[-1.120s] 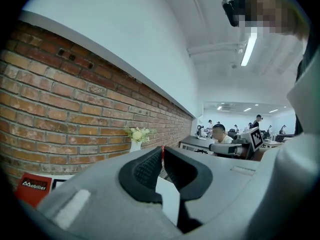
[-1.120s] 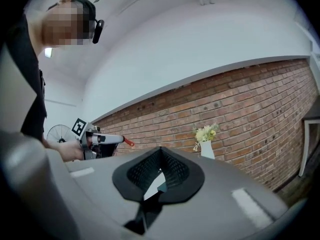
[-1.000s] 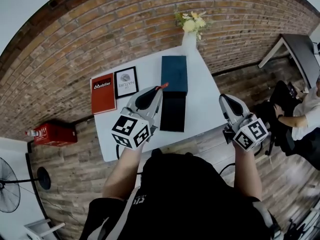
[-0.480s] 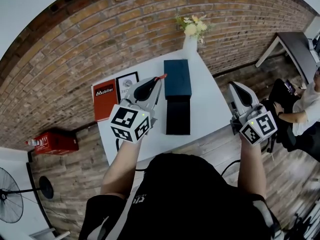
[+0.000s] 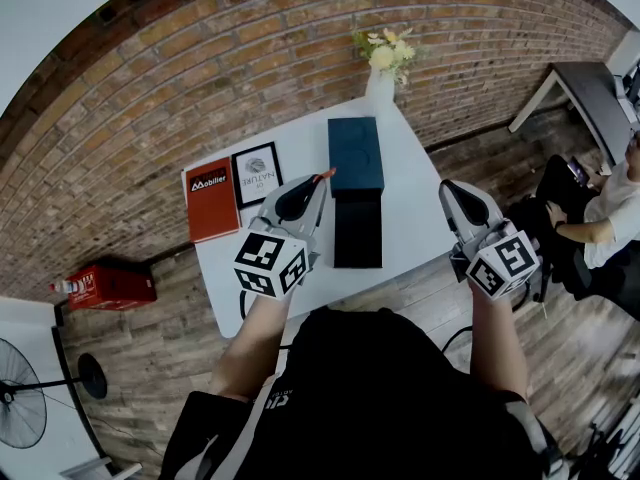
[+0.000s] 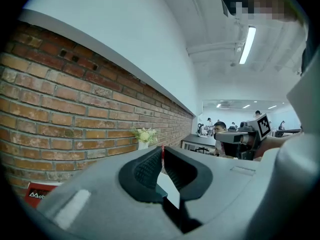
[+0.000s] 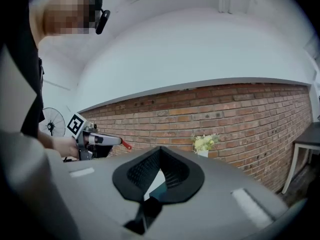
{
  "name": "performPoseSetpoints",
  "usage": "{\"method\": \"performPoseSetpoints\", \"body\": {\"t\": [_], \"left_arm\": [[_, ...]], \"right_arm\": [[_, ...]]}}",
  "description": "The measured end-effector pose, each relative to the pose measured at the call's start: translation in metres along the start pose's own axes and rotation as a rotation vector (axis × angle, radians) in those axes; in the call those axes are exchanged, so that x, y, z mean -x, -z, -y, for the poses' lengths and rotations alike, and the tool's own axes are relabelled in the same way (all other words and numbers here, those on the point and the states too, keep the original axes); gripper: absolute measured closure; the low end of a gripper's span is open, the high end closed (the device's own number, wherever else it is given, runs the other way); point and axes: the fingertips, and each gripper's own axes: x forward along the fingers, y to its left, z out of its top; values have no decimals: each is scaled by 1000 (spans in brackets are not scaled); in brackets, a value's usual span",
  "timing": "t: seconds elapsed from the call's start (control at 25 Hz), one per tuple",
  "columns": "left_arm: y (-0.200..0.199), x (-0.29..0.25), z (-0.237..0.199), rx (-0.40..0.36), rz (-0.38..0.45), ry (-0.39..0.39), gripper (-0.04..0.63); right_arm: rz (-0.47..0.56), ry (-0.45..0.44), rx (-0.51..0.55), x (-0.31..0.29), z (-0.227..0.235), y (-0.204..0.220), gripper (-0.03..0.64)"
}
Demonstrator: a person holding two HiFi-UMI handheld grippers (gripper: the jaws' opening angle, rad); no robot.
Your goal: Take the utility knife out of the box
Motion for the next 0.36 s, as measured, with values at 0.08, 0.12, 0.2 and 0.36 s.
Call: {"method": "performPoseSetpoints", "body": {"t": [0.08, 0.12, 0.2, 0.36], "left_arm": [[3, 1, 3, 4, -6, 2, 577], [4, 1, 4, 4, -9, 4, 577], [3, 1, 6, 2, -11, 7, 577], [0, 1, 8, -2, -9, 7, 577]], "right_arm": [[-2, -4, -5, 0, -2, 2, 618], [-3, -6, -6, 0, -2, 2, 618], [-4, -10, -5, 0, -3, 2, 618], [-7, -20, -4, -1, -4, 3, 618]]}}
